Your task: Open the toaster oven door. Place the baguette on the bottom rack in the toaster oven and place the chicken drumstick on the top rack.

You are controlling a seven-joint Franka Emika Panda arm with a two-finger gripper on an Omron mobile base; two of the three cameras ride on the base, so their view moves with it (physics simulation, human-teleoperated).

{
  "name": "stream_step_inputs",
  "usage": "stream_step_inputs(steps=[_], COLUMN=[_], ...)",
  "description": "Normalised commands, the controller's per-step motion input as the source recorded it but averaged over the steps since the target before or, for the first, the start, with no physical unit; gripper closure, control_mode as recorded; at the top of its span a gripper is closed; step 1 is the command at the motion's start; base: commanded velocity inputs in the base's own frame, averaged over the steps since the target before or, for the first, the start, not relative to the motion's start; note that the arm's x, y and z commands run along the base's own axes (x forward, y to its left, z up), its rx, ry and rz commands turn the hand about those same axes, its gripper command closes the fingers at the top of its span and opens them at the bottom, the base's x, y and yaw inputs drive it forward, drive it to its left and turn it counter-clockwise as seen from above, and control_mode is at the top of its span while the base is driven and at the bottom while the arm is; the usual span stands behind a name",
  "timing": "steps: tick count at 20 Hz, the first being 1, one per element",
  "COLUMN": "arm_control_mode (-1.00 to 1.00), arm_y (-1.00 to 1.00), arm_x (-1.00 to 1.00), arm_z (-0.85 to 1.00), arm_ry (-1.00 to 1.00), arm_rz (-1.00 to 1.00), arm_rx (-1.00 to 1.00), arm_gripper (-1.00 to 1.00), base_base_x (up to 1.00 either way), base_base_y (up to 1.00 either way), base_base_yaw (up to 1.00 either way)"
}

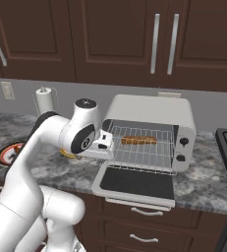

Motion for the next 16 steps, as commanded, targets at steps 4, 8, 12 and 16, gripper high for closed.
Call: stream_step_inputs(steps=[4,8,12,16], arm_control_mode=[-1.0,-1.0,-1.0,-1.0], arm_y=[0.4,0.39,0.33,0.3], arm_x=[-0.03,0.0,0.0,0.0], arm_z=[0.11,0.1,0.08,0.06], arm_ry=[0.0,0.0,0.0,0.0], arm_rz=[0.13,0.11,0.1,0.09], arm_rx=[0.0,0.0,0.0,0.0], arm_gripper=[-1.0,-1.0,-1.0,-1.0], base_base_x=[0.0,0.0,0.0,0.0], base_base_y=[0.0,0.0,0.0,0.0], base_base_yaw=[0.0,0.0,0.0,0.0])
